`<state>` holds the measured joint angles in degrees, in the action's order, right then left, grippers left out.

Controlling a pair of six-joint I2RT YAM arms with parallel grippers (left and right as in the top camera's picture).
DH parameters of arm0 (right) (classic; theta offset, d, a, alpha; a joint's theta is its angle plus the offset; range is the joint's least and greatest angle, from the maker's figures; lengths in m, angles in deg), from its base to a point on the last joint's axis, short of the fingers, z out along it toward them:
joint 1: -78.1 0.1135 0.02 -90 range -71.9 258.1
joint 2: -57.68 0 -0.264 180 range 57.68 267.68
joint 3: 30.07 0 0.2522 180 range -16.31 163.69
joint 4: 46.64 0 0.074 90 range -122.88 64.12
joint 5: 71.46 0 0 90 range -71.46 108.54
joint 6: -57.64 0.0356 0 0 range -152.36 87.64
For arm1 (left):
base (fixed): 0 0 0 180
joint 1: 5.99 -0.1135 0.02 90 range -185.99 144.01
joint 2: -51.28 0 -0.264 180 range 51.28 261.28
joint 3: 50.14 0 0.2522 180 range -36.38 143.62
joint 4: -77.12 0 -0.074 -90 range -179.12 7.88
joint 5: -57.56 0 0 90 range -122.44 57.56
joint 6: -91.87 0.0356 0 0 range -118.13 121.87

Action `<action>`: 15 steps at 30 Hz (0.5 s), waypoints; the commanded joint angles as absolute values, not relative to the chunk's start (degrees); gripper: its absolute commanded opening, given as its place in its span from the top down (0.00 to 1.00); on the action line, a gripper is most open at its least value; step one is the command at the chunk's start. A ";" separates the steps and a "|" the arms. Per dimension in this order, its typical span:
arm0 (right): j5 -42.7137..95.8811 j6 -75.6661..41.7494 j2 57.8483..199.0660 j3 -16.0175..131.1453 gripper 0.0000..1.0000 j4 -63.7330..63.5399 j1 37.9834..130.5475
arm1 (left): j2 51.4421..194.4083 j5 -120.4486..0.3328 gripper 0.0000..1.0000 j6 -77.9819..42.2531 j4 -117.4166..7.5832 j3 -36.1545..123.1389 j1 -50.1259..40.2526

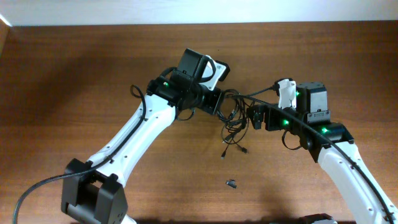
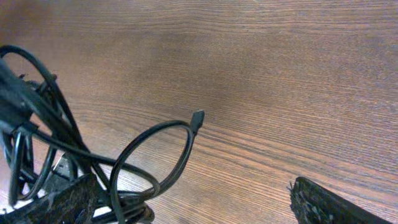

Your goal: Untangle cables

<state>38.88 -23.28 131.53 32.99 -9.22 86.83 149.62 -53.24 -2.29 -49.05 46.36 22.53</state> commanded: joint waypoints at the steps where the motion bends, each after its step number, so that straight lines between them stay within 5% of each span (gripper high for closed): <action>1: 37.68 -22.84 131.57 33.62 0.01 -9.16 87.05 | 148.53 -55.86 1.00 -2.86 -48.92 46.81 22.33; 7: 37.28 -22.84 131.57 33.62 0.01 -9.05 87.05 | 148.53 -55.34 1.00 -2.84 -48.28 46.81 22.33; 12: 36.85 -22.84 131.57 33.62 0.01 -9.07 87.05 | 148.53 -73.26 1.00 -2.82 -49.51 46.81 22.33; 15: 36.82 -22.79 131.57 33.62 0.01 -9.03 87.05 | 148.53 -73.59 1.00 -2.82 -49.38 46.81 22.33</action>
